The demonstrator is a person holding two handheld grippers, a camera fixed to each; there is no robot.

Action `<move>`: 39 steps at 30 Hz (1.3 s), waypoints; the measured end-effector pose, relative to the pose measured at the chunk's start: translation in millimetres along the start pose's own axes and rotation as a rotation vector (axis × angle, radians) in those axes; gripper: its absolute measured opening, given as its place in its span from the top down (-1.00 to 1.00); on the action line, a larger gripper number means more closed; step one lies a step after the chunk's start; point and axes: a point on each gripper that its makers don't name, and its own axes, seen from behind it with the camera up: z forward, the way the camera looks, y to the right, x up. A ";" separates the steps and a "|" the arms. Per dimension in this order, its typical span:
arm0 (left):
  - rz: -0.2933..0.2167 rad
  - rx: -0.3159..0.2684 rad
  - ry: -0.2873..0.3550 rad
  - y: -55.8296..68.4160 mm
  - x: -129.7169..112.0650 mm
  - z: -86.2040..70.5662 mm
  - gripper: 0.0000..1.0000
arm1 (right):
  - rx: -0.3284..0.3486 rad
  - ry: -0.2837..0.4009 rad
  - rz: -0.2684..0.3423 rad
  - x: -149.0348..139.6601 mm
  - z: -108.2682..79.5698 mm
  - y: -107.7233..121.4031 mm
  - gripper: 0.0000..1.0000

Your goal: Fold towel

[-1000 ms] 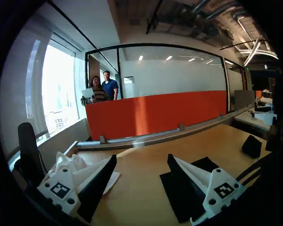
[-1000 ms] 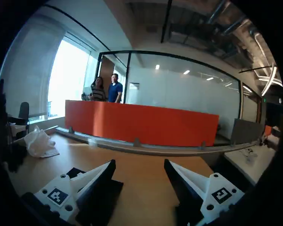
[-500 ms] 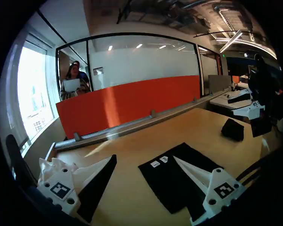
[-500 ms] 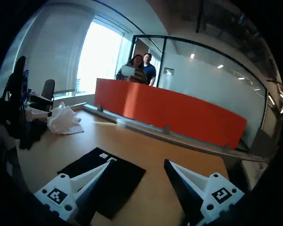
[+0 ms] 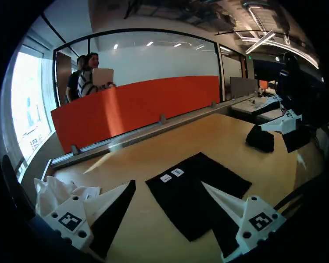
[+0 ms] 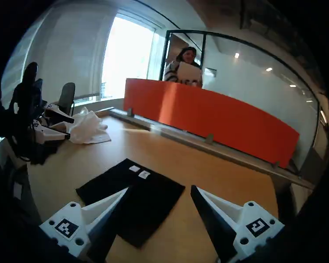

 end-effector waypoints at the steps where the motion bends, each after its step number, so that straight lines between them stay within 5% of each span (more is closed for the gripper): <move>1: 0.002 -0.005 -0.007 1.9 -4.2 0.7 -1.00 | 0.005 -0.008 -0.002 -4.1 1.6 -1.8 -1.00; 21: 0.082 -0.120 -0.181 45.4 -103.2 32.5 -1.00 | 0.096 -0.179 -0.038 -102.3 34.2 -40.2 -1.00; 39: 0.097 -0.192 -0.348 67.1 -183.7 52.8 -1.00 | 0.159 -0.332 -0.035 -181.8 49.2 -63.7 -1.00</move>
